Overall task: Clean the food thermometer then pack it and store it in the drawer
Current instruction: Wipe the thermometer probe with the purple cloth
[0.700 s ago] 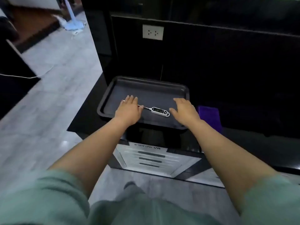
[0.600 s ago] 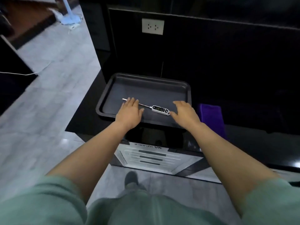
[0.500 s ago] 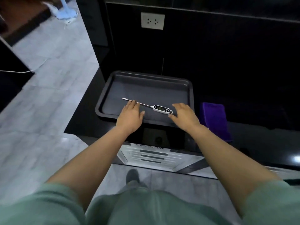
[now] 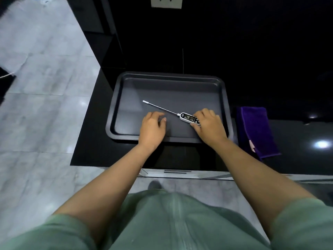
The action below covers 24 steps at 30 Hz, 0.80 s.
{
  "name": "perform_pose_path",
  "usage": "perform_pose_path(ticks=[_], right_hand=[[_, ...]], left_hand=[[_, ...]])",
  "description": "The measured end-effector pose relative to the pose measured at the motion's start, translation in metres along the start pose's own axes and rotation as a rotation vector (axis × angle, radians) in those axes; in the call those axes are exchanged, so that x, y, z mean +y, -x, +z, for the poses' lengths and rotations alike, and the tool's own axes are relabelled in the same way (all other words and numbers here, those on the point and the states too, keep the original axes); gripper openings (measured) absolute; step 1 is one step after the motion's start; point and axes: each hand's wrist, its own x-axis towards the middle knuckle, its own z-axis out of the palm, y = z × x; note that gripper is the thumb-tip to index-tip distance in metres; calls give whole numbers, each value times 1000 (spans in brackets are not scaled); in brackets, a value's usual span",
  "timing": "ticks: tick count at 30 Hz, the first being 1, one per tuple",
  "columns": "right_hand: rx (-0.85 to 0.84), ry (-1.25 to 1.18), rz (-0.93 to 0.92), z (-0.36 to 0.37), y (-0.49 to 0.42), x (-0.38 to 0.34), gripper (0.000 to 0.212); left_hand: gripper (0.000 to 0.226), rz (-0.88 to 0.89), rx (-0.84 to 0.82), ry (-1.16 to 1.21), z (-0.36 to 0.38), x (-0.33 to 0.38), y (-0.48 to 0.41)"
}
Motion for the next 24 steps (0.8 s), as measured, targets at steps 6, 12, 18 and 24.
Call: perform_pose_path(ticks=[6, 12, 18, 24], right_hand=[[5, -86, 31, -11, -4, 3, 31], [46, -146, 10, -21, 6, 15, 30], [111, -175, -1, -33, 16, 35, 32], [209, -222, 48, -40, 33, 67, 36]], left_hand=[[15, -391, -111, 481, 11, 16, -26], [24, -646, -121, 1059, 13, 40, -40], [24, -674, -136, 1209, 29, 64, -38], [25, -646, -115, 1201, 56, 91, -32]])
